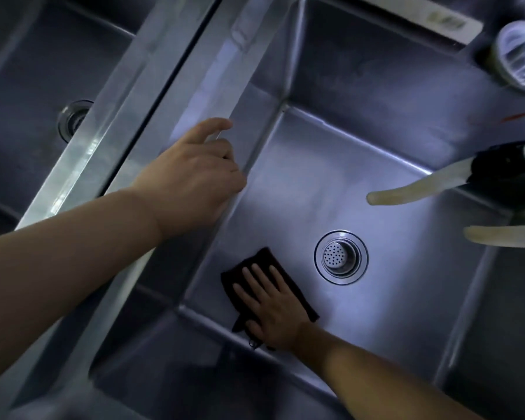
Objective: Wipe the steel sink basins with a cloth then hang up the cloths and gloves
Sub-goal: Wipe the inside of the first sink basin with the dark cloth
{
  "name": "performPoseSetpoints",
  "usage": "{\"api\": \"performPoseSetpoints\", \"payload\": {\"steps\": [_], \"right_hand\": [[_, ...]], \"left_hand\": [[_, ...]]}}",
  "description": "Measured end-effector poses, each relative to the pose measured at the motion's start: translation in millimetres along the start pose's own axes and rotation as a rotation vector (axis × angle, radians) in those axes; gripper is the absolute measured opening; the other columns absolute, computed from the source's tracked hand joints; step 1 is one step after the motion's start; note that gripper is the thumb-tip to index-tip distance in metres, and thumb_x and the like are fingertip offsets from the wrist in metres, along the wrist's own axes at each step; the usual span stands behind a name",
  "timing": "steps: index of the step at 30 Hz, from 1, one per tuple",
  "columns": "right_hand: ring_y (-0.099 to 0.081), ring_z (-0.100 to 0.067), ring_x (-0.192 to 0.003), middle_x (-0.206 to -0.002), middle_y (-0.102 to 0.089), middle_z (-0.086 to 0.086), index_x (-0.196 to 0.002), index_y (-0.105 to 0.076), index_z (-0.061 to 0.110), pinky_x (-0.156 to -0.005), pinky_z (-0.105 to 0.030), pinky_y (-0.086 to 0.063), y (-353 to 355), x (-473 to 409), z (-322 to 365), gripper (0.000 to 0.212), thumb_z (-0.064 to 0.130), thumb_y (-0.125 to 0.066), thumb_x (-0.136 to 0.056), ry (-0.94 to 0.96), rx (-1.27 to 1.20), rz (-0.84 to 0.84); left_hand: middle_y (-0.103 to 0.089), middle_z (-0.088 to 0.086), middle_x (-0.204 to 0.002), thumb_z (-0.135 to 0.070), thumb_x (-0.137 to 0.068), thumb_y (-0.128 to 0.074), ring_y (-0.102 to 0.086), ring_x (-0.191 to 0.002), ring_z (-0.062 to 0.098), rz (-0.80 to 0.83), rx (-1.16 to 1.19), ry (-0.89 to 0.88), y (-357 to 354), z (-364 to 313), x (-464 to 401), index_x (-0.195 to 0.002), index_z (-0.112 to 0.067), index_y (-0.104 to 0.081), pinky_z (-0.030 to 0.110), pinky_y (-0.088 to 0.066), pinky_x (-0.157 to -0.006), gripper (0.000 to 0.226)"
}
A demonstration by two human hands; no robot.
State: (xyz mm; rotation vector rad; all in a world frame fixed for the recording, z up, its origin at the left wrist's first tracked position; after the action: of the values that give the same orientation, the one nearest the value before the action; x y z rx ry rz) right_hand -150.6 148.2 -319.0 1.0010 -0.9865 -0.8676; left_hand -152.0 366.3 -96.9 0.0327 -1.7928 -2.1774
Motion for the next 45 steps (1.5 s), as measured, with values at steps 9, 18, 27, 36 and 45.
{"api": "performPoseSetpoints", "payload": {"steps": [9,18,27,36,45], "right_hand": [[-0.015,-0.038,-0.144,-0.155,-0.02,-0.021,-0.15,-0.025,0.016,-0.117,-0.054,-0.007,35.9,-51.3,-111.9,0.07,0.05,-0.036,-0.089,-0.434,0.008,-0.145],[0.004,-0.028,-0.147,-0.16,-0.003,-0.012,-0.152,-0.006,0.027,-0.118,-0.05,0.004,81.0,-143.6,-220.7,0.075,0.064,-0.022,-0.088,-0.676,-0.022,-0.188],[-0.005,-0.036,-0.145,-0.157,-0.013,-0.019,-0.152,-0.011,0.016,-0.117,-0.052,-0.003,63.4,-139.5,-141.9,0.075,0.058,-0.024,-0.091,-0.546,-0.022,-0.192],[-0.008,-0.043,-0.143,-0.153,-0.018,-0.028,-0.148,-0.015,0.002,-0.114,-0.061,0.0,8.5,-95.3,24.7,0.082,0.054,-0.033,-0.086,-0.344,-0.062,-0.063],[-0.007,-0.033,-0.146,-0.158,-0.015,-0.012,-0.151,-0.019,0.023,-0.117,-0.055,-0.005,-13.1,-15.4,47.8,0.068,0.047,-0.038,-0.09,0.034,-0.037,0.04]], "left_hand": [[-0.058,0.001,-0.059,-0.007,-0.075,-0.049,-0.058,-0.074,0.023,-0.05,0.003,0.012,-6.0,1.5,1.1,-0.069,-0.02,-0.066,0.037,-0.013,-0.118,0.022],[-0.054,0.002,-0.056,-0.018,-0.085,-0.047,-0.057,-0.072,0.026,-0.068,-0.013,0.004,-7.7,0.0,0.2,-0.063,-0.018,-0.06,0.039,-0.017,-0.117,0.026],[-0.06,0.004,-0.06,-0.02,-0.088,-0.039,-0.057,-0.077,0.026,-0.101,-0.008,0.001,-9.2,-0.4,2.1,-0.066,-0.017,-0.063,0.037,-0.013,-0.118,0.033],[-0.06,0.013,-0.062,-0.018,-0.084,-0.045,-0.057,-0.077,0.032,-0.109,-0.024,0.008,-6.8,-1.3,4.4,-0.069,-0.013,-0.066,0.039,-0.019,-0.116,0.027],[-0.063,0.018,-0.069,-0.018,-0.086,-0.041,-0.057,-0.08,0.036,-0.113,-0.09,-0.007,-4.0,-5.9,4.6,-0.076,-0.01,-0.069,0.04,-0.016,-0.117,0.03]]}}
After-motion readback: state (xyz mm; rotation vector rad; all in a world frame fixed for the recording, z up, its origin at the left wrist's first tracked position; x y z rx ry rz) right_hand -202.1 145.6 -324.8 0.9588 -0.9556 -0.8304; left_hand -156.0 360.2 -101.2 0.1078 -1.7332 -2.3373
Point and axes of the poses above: each hand's wrist, its own x-axis away from the middle knuckle, its own y-axis out of the back of the hand, z = x × y, the point moved 5 cm from there along -x, towards the middle knuckle
